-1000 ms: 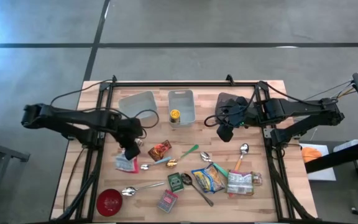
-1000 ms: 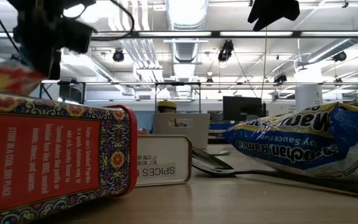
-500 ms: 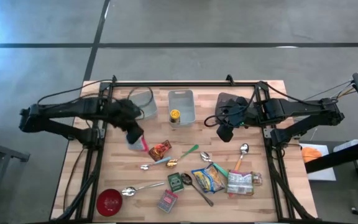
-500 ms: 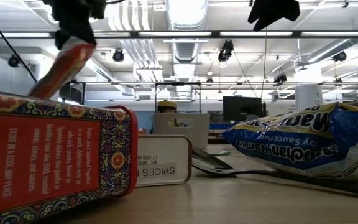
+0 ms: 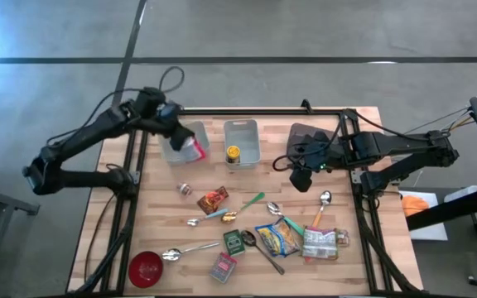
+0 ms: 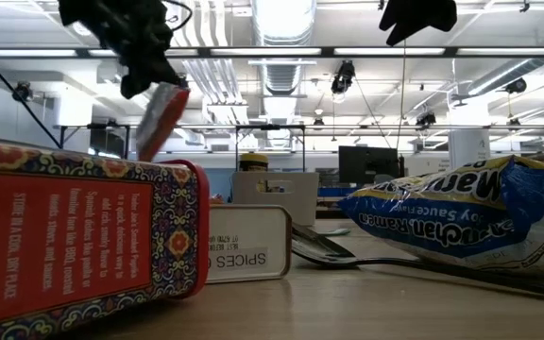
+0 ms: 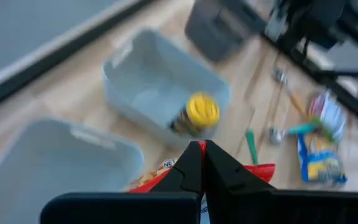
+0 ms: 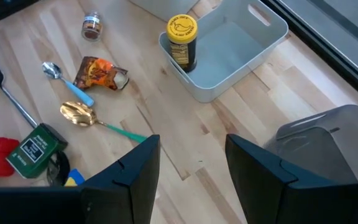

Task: Pick & Place Food Item
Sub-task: Put the red noodle pack into the left gray bin

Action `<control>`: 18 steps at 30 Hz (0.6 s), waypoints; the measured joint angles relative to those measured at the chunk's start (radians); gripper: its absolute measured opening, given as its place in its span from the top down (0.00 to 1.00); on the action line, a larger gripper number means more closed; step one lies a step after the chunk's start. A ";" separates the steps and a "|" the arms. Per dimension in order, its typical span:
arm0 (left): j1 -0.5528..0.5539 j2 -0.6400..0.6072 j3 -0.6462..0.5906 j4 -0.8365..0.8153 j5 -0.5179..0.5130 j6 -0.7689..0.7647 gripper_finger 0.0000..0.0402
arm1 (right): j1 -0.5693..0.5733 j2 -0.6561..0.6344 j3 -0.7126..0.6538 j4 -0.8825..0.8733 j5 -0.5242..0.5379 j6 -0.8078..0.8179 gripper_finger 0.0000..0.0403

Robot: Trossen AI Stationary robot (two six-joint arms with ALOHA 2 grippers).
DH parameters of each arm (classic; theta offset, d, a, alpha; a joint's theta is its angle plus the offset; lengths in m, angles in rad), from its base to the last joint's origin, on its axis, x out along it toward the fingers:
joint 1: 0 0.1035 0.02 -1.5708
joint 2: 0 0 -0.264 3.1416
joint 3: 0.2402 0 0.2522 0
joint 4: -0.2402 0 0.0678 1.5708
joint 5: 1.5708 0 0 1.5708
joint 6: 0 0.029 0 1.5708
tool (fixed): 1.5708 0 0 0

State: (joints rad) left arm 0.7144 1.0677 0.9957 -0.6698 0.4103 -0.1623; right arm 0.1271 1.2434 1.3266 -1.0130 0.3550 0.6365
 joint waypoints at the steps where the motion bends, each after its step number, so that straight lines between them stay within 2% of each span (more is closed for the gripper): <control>1: 0.031 0.005 -0.006 0.022 0.024 0.014 1.00 | 0.001 0.000 0.000 0.000 0.000 0.000 0.56; 9: 0.207 0.127 -0.024 0.090 0.171 0.063 1.00 | 0.006 0.000 0.000 0.000 0.000 0.000 0.56; 13: 0.235 0.206 -0.011 0.123 0.224 0.077 1.00 | 0.006 0.000 0.000 0.000 -0.014 0.000 0.56; 18: 0.237 0.285 0.020 0.132 0.230 0.161 1.00 | 0.006 0.000 0.000 0.000 -0.022 0.000 0.56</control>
State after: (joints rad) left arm 0.9517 1.3531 1.0153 -0.5376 0.6406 -0.0015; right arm 0.1333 1.2434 1.3262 -1.0130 0.3330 0.6365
